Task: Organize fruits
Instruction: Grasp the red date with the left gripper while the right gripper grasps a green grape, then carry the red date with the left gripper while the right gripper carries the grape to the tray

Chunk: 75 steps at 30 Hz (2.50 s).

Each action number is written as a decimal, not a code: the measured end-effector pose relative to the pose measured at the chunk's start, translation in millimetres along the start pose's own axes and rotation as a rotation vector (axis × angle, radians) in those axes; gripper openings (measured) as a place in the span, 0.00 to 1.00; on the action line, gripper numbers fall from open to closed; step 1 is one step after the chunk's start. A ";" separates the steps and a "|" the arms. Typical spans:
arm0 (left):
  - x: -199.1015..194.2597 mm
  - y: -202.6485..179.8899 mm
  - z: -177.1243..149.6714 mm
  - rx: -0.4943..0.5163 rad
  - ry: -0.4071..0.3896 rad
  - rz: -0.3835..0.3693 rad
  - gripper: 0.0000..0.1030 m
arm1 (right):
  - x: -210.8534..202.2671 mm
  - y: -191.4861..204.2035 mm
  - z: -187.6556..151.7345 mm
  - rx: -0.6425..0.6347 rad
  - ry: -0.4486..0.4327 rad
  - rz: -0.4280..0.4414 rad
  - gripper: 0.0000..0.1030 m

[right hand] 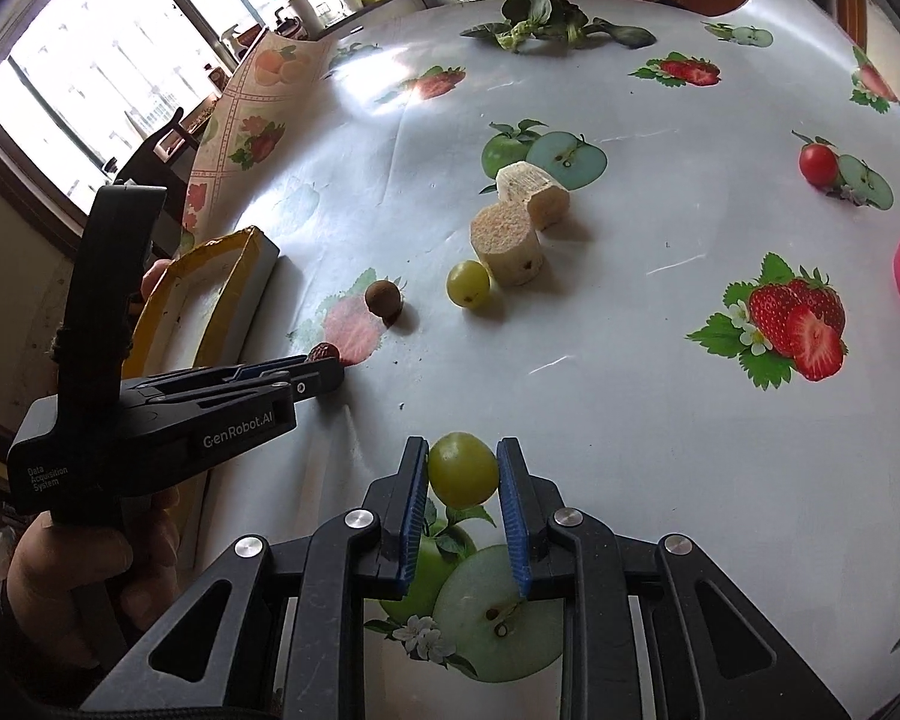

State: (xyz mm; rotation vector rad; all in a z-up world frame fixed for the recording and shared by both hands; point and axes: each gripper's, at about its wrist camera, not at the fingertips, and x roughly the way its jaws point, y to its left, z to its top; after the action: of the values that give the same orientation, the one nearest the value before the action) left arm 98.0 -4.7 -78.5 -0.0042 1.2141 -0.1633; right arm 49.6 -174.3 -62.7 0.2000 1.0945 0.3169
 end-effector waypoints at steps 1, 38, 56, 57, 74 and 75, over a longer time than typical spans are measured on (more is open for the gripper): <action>-5.8 1.7 -1.9 -0.005 -0.009 0.005 0.17 | -2.4 2.1 -0.2 -0.004 -0.005 0.002 0.23; -107.7 104.1 -55.9 -0.193 -0.155 0.091 0.17 | -36.0 144.0 -3.0 -0.221 -0.082 0.098 0.23; -104.7 144.9 -53.8 -0.255 -0.153 0.112 0.17 | -12.7 183.6 13.0 -0.257 -0.071 0.136 0.23; -104.3 147.4 -53.4 -0.259 -0.153 0.113 0.17 | -10.9 185.3 13.1 -0.260 -0.069 0.136 0.23; -93.5 200.8 -33.3 -0.339 -0.143 0.133 0.17 | 24.2 209.7 31.9 -0.260 -0.053 0.161 0.23; -92.0 202.8 -31.2 -0.343 -0.144 0.131 0.17 | 27.4 211.4 33.8 -0.261 -0.052 0.163 0.23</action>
State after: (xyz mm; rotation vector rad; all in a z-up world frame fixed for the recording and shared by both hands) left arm 62.7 210.1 -22.1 -0.2310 1.0827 0.1591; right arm 59.0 33.3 -4.3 0.0646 0.9770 0.5935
